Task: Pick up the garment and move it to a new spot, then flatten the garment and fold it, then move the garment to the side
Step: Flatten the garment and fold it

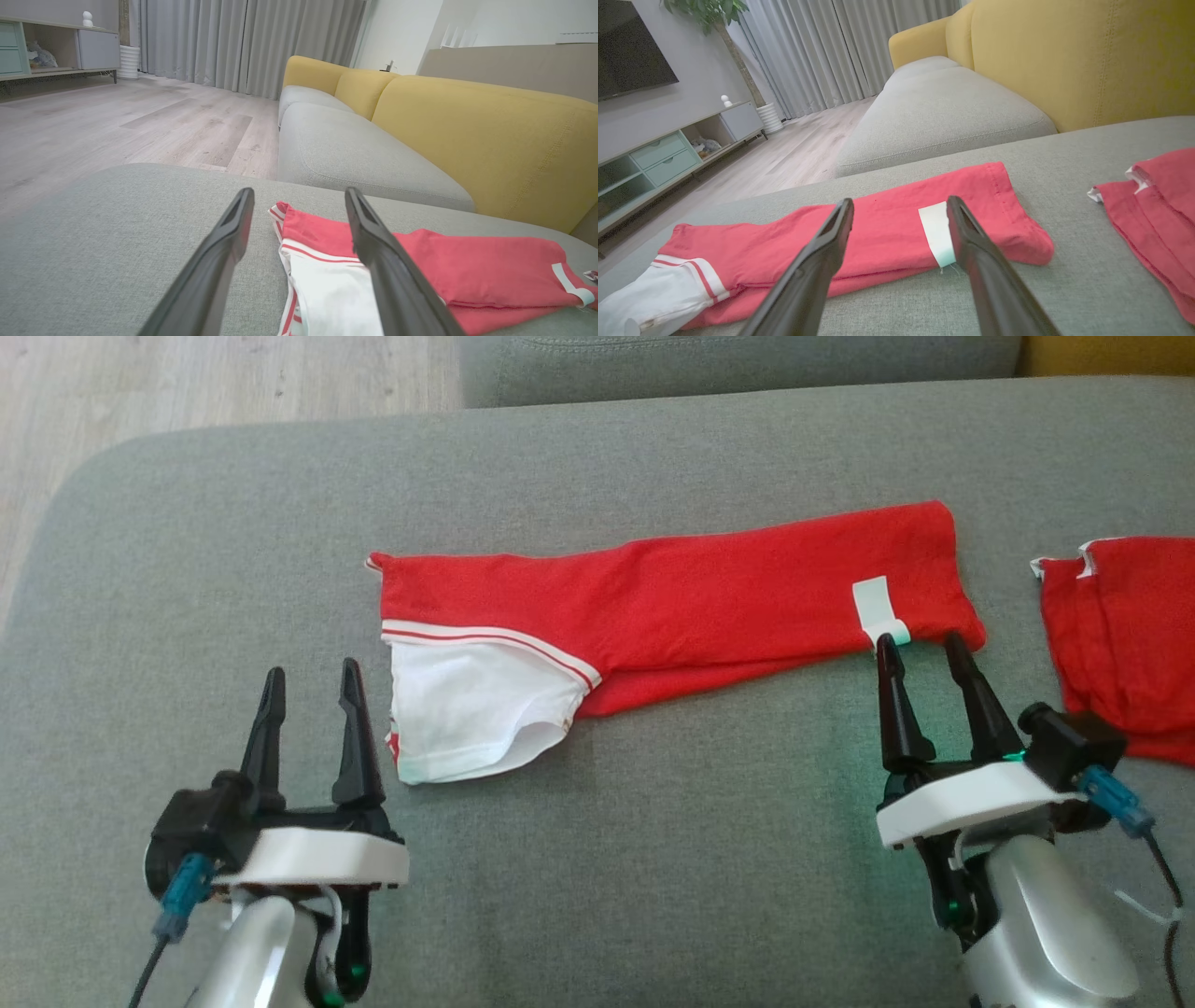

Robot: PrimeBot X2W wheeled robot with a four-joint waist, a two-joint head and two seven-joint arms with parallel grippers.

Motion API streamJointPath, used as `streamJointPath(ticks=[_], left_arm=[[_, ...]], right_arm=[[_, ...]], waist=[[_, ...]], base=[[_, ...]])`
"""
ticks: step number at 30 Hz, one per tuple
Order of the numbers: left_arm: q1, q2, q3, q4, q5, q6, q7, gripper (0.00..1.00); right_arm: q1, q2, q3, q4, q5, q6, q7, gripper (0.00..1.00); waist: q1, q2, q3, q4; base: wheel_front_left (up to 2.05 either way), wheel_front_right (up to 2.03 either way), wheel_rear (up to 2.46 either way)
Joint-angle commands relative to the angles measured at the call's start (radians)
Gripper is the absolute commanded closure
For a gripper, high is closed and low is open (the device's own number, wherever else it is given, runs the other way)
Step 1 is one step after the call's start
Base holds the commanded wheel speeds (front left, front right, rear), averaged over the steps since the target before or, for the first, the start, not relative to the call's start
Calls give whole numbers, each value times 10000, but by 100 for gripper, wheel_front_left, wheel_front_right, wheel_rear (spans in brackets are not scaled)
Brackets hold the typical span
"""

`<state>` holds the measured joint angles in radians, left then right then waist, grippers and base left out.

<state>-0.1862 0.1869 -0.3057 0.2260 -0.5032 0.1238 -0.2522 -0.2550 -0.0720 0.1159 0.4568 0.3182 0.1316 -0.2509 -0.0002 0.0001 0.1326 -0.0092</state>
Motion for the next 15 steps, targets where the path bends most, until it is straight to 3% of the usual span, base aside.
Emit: streamJointPath(ticks=[1, 8, 15], left_arm=[[-266, -27, 606, -252, 258, -162, -94, 0], [-455, -650, 1288, 54, 1237, -1048, -94, 0], [-977, -1058, 1574, 296, 1787, -1594, -95, 0]], right_arm=[[-303, 89, 144, -459, -199, -9, -107, 0], [-760, 184, -325, -103, -979, -9, 7, 0], [-2285, 201, -2442, 1421, -2155, -9, 1122, 0]], waist=[[2, -1, 38, -7], [2, -1, 533, 63], [2, -1, 1391, 369]], base=[[0, 0, 0], [0, 0, 0], [0, 0, 0]])
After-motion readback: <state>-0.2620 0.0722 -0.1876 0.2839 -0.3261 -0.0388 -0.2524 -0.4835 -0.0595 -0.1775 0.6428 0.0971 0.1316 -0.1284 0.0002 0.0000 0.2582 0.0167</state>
